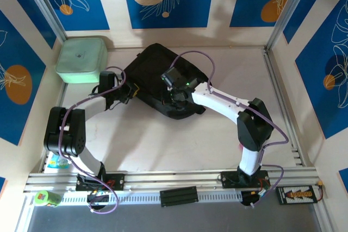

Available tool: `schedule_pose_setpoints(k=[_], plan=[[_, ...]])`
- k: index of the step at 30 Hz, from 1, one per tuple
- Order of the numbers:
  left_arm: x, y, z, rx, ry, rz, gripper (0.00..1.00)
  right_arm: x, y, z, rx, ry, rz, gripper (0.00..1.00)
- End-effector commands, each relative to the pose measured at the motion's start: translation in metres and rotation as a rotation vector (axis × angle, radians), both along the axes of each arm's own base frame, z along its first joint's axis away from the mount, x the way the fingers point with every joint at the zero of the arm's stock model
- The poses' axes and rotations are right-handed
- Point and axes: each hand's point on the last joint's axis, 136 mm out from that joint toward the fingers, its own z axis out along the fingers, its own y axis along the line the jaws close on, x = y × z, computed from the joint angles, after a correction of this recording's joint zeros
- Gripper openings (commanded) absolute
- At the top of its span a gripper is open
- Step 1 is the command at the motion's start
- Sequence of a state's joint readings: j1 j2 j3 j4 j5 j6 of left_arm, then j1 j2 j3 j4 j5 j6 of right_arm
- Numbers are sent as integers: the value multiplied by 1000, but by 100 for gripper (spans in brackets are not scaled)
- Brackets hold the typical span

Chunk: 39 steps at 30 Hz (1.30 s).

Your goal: Pack books, pencil case, and school supplies into a backpack

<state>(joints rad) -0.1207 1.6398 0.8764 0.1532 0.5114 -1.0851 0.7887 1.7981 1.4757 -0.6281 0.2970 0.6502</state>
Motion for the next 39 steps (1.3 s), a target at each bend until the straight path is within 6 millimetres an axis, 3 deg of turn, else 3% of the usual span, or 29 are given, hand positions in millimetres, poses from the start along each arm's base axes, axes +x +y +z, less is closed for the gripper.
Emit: schedule_pose_setpoints(k=[1, 9, 20, 28, 33, 37, 38, 39], plan=[[6, 9, -4, 68, -13, 14, 0, -14, -35, 14, -107, 9, -93, 0], [7, 9, -6, 81, -17, 6, 0, -30, -62, 24, -180, -3, -170, 0], [11, 12, -5, 101, -23, 13, 0, -49, -128, 29, -276, -45, -373, 0], [10, 15, -10, 126, -11, 24, 0, -51, -143, 52, -239, -105, -422, 0], [11, 17, -10, 134, -11, 32, 0, -47, -135, 63, -168, -147, -382, 0], [13, 13, -6, 108, -24, 18, 0, -47, -84, 53, 37, -64, -117, 0], [13, 11, -5, 100, -27, 11, 0, -50, -74, 48, 88, -16, -73, 4], [13, 10, -4, 93, -31, 5, 0, -52, -69, 43, 123, 29, -61, 14]])
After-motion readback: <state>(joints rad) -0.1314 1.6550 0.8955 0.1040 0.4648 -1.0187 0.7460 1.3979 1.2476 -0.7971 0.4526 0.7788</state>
